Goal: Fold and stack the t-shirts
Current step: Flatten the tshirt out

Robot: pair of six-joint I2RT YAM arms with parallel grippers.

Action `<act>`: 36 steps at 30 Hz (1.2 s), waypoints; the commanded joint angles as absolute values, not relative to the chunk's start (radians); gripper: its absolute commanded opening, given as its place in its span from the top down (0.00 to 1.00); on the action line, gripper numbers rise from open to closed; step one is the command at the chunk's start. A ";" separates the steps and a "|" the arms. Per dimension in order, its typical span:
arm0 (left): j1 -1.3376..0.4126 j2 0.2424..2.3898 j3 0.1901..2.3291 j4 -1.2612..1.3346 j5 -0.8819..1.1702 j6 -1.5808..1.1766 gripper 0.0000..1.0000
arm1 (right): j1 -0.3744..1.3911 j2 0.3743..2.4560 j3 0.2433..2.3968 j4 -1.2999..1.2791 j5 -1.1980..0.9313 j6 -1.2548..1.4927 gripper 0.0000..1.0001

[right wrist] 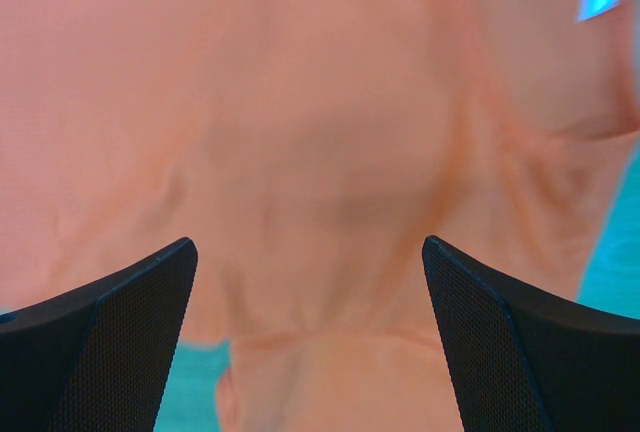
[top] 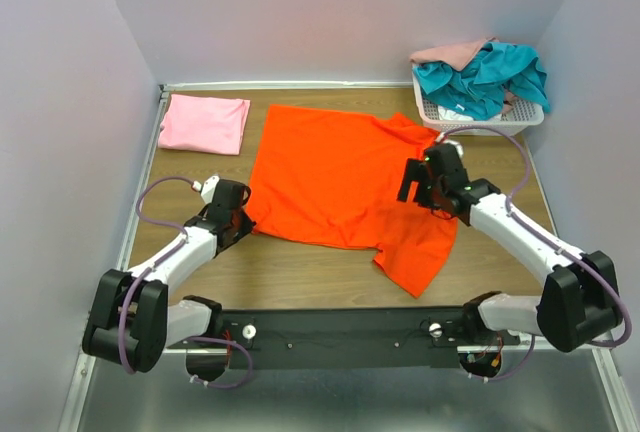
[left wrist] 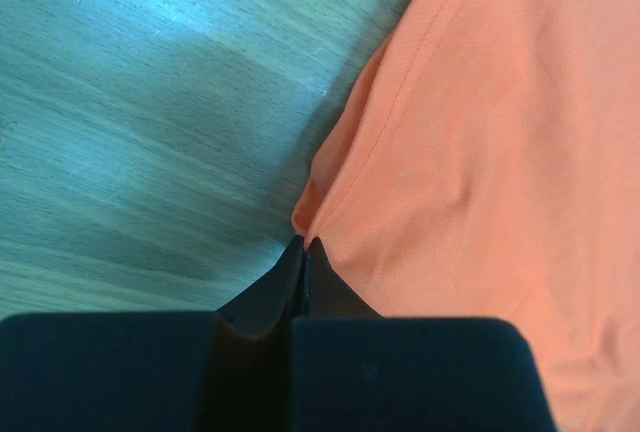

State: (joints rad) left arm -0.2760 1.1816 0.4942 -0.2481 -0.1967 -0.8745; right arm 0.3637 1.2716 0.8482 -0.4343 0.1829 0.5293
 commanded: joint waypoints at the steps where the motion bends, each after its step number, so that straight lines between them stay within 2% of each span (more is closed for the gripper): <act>1: -0.270 1.151 0.505 -0.239 -0.212 -0.858 1.00 | 0.591 1.270 0.825 -0.590 0.236 0.593 0.01; 4: -0.268 1.135 0.518 -0.242 -0.230 -0.850 1.00 | 0.739 1.258 0.808 -0.696 0.270 0.715 0.02; 10: -0.268 1.126 0.523 -0.238 -0.230 -0.838 1.00 | 0.879 1.217 0.706 -0.856 0.236 0.911 0.03; 24: -0.268 1.147 0.526 -0.238 -0.238 -0.841 1.00 | 0.922 1.225 0.611 -0.894 0.152 0.946 0.16; 27: -0.268 1.141 0.526 -0.238 -0.236 -0.841 1.00 | 0.923 1.270 0.604 -0.888 0.169 0.980 0.28; 30: -0.268 1.131 0.525 -0.242 -0.238 -0.838 1.00 | 0.922 1.301 0.581 -0.865 0.175 1.009 0.35; 31: -0.268 1.129 0.525 -0.242 -0.239 -0.839 1.00 | 0.923 1.314 0.574 -0.858 0.175 1.014 0.42; 33: -0.268 1.124 0.525 -0.245 -0.238 -0.839 1.00 | 0.922 1.325 0.566 -0.845 0.176 1.026 0.49; 34: -0.268 1.123 0.525 -0.242 -0.236 -0.839 1.00 | 0.922 1.327 0.561 -0.842 0.190 1.038 0.62; 36: -0.268 1.120 0.525 -0.241 -0.236 -0.838 1.00 | 0.922 1.324 0.564 -0.833 0.212 1.052 0.74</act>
